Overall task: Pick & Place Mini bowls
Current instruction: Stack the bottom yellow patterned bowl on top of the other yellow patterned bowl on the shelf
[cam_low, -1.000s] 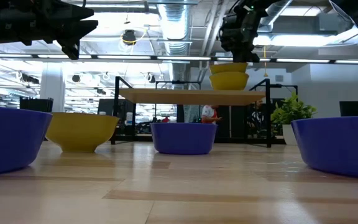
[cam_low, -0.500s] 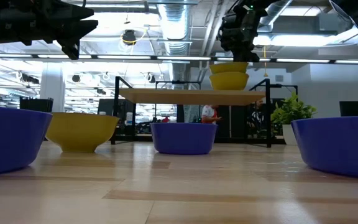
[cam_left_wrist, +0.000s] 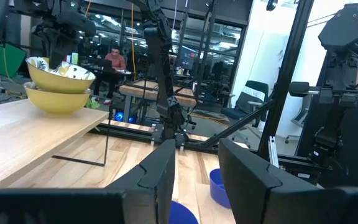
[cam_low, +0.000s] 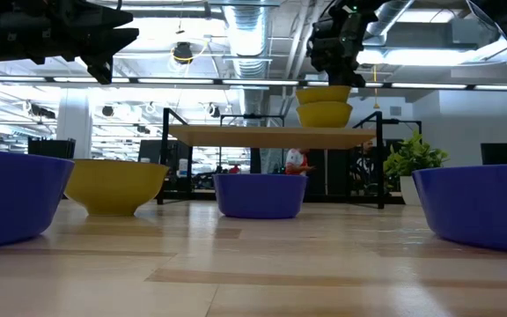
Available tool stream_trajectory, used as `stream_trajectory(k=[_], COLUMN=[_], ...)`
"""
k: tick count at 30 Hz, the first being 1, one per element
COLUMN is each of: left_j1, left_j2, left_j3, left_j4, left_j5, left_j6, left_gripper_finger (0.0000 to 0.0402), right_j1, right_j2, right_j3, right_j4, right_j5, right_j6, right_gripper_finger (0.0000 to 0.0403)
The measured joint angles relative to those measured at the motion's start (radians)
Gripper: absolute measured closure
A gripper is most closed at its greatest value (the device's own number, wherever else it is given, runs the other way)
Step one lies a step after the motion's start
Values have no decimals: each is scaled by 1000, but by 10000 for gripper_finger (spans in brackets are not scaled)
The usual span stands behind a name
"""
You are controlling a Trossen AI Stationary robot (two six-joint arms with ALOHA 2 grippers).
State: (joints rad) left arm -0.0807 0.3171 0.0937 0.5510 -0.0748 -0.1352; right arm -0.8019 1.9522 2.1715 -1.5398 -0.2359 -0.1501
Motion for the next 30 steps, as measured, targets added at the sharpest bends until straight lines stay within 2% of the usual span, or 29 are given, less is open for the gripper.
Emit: stream_trajectory(k=[30], left_j1=[0], left_j2=[0], left_j3=[0], left_j4=[9], left_j5=[0], left_j6=[0], left_gripper_finger=[279], right_j1=[1], right_j2=[-6], right_j3=[0], right_j4=[0], right_j5=[1], right_j6=[-8], right_gripper_finger=[278])
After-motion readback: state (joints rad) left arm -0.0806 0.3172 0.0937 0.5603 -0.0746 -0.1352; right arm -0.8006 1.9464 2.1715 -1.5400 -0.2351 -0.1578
